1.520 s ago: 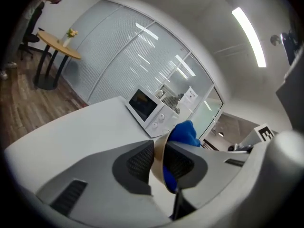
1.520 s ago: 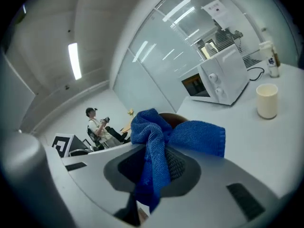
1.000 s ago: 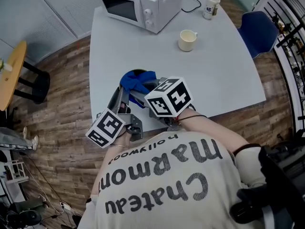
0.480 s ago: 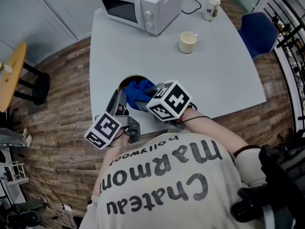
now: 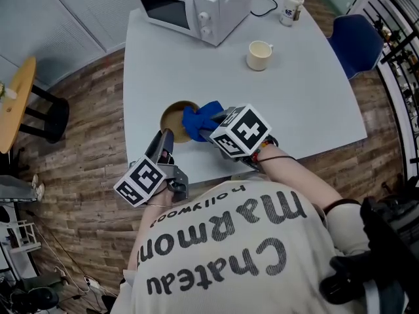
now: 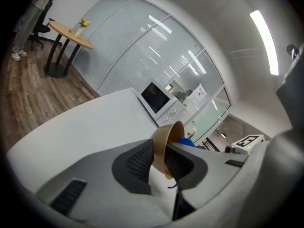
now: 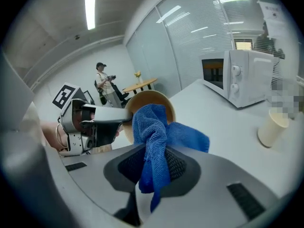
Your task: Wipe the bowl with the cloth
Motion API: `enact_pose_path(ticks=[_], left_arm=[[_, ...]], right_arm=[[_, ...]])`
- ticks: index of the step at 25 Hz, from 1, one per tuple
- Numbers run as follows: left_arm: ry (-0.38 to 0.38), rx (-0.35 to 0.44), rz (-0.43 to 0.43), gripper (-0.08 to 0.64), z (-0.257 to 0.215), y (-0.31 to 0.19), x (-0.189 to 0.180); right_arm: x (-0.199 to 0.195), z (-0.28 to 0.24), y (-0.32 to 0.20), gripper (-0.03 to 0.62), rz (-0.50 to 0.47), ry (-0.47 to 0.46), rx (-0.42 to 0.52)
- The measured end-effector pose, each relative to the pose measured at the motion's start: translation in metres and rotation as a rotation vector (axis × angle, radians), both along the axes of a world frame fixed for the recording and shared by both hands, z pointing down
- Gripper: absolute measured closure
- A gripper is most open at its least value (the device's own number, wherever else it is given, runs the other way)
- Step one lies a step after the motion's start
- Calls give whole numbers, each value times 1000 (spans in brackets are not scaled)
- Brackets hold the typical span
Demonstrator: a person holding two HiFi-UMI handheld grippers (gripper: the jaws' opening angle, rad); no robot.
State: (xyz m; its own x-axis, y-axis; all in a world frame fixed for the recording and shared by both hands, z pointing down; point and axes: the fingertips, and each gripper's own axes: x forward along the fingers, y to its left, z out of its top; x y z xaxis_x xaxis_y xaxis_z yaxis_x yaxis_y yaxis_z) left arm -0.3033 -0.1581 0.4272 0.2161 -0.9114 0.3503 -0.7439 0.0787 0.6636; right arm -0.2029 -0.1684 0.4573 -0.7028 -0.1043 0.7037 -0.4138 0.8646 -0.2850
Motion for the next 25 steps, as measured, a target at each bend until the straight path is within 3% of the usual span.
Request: enact_pose_path(ticks=[5, 16, 20, 25], left_arm=[[-46, -20, 129, 485, 8, 4, 13], [-274, -86, 340, 486, 25, 16, 30], [-270, -112, 361, 486, 32, 19, 30], [-216, -142, 356, 488, 39, 22, 28]], right_arm=[[11, 5, -9, 527, 39, 22, -24], [29, 25, -19, 526, 89, 123, 2], [28, 22, -25, 526, 112, 115, 31], [21, 5, -44, 526, 173, 36, 103]])
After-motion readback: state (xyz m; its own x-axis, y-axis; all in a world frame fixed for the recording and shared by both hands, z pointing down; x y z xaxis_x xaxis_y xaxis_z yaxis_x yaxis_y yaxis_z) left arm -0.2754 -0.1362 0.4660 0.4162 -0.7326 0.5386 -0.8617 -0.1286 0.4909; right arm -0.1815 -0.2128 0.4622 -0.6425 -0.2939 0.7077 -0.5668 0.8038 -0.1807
